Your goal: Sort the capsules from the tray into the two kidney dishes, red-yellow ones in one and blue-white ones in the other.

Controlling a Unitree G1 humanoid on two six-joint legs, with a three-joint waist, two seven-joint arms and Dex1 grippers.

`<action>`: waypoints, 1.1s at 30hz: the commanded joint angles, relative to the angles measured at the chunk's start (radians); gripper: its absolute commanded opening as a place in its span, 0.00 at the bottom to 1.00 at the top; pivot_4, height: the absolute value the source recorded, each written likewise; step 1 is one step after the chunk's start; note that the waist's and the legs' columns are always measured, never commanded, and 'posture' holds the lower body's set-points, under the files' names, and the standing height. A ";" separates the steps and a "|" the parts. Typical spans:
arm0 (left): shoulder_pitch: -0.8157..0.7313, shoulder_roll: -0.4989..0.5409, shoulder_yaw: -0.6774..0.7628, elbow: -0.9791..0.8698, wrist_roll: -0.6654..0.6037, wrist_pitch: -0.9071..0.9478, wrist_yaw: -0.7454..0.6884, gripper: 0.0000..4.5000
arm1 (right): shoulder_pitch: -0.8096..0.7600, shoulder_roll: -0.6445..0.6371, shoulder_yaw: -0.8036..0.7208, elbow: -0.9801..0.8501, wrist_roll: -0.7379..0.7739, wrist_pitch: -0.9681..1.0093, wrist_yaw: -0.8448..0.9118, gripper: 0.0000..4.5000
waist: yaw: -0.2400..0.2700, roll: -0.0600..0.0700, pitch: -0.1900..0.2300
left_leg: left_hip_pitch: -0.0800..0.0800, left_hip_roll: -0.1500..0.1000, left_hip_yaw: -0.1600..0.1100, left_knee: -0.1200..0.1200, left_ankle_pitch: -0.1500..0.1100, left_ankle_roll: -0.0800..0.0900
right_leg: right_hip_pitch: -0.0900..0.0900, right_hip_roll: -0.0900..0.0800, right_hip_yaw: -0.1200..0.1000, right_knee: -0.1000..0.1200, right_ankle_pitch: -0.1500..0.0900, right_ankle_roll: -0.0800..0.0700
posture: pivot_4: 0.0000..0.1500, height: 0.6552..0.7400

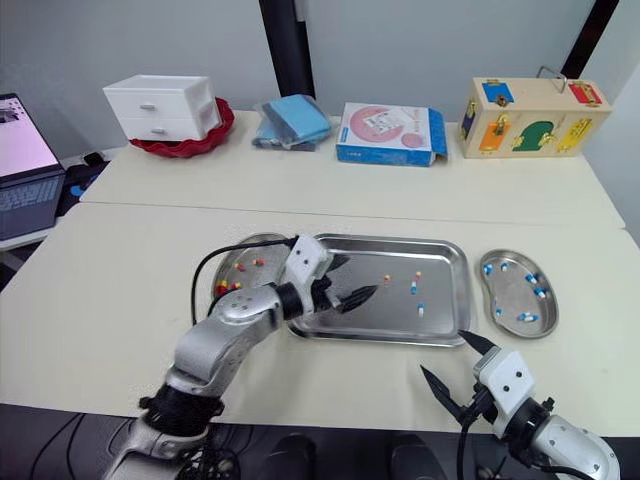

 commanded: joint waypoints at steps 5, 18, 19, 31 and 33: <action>-0.125 -0.084 -0.061 0.162 0.093 0.009 0.043 1.00 | -0.002 0.002 0.012 -0.059 0.007 0.014 -0.022 1.00 | -0.001 0.000 0.000 | 0.000 0.000 0.000 0.000 0.000 0.000 | 0.000 0.000 0.000 0.000 0.000 0.000 | 1.00 0.88; -0.189 -0.168 -0.092 0.390 0.166 -0.070 0.005 0.87 | -0.007 0.002 0.026 -0.085 0.012 0.039 -0.050 1.00 | -0.001 0.000 0.000 | 0.000 -0.001 0.000 0.000 0.000 0.000 | 0.000 0.000 0.000 0.000 0.000 0.000 | 1.00 0.88; -0.190 -0.170 -0.092 0.396 0.169 -0.072 0.000 0.80 | -0.007 0.001 0.026 -0.086 0.013 0.041 -0.052 1.00 | -0.001 0.000 0.000 | 0.000 -0.001 0.000 0.000 0.000 0.000 | 0.000 0.000 0.000 0.000 0.000 0.000 | 1.00 0.88; -0.151 -0.139 -0.097 0.319 0.187 -0.059 -0.059 0.00 | -0.025 -0.002 0.021 -0.086 0.025 0.068 -0.052 1.00 | 0.000 0.000 0.000 | 0.000 -0.001 0.000 0.000 0.000 0.000 | 0.000 0.000 0.000 0.000 0.000 0.000 | 1.00 0.88; -0.143 -0.121 -0.085 0.253 0.172 -0.033 -0.077 0.00 | -0.029 -0.008 0.017 -0.082 0.027 0.066 -0.043 1.00 | -0.001 0.000 0.000 | 0.000 -0.001 0.000 0.000 0.000 0.000 | 0.000 0.000 0.000 0.000 0.000 0.000 | 1.00 0.88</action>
